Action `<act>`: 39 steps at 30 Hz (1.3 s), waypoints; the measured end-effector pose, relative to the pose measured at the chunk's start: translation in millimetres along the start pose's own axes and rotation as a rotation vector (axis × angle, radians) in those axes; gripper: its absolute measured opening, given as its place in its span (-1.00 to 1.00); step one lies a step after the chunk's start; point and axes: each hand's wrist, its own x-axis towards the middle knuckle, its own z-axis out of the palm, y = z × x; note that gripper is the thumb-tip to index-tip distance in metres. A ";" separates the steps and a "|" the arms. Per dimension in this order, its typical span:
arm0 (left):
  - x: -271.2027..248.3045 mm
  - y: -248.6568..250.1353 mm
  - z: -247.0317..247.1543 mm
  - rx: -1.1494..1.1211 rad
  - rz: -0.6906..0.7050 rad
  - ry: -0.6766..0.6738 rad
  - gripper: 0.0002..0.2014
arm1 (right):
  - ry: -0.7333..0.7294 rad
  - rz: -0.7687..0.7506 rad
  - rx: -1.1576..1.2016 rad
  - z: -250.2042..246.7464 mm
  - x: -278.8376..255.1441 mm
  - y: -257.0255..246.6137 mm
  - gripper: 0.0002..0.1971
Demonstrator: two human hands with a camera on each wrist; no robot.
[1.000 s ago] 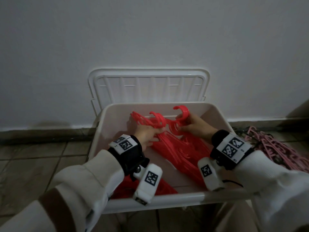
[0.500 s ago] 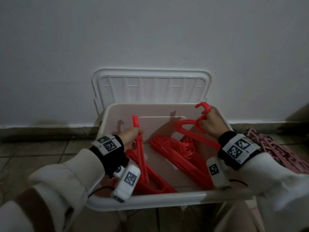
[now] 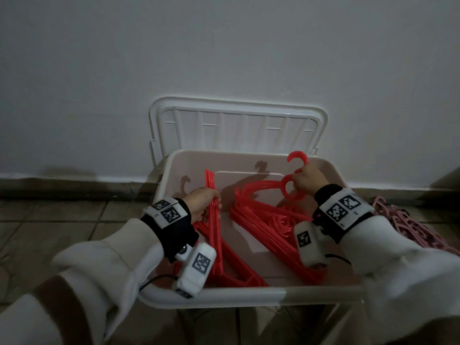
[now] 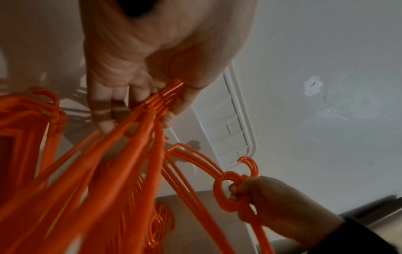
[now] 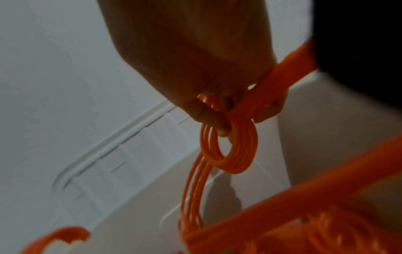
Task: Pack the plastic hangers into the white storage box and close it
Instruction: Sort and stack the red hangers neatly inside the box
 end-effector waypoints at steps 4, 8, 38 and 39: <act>-1.2 -0.2 -0.3 -0.022 -0.014 -0.020 -0.72 | -0.107 0.242 0.595 6.3 -14.3 9.4 -0.77; -5.1 0.6 -0.3 -0.008 -0.022 -0.065 -0.73 | -0.362 0.390 0.858 -5.2 -42.2 8.1 -0.82; 2.9 -5.9 -0.7 -0.093 -0.118 -0.099 -0.77 | -0.127 0.376 0.754 45.1 32.7 37.0 -0.90; 4.9 -7.2 -1.4 -0.103 -0.127 -0.106 -0.77 | -0.136 0.373 0.671 48.8 35.1 41.4 -0.91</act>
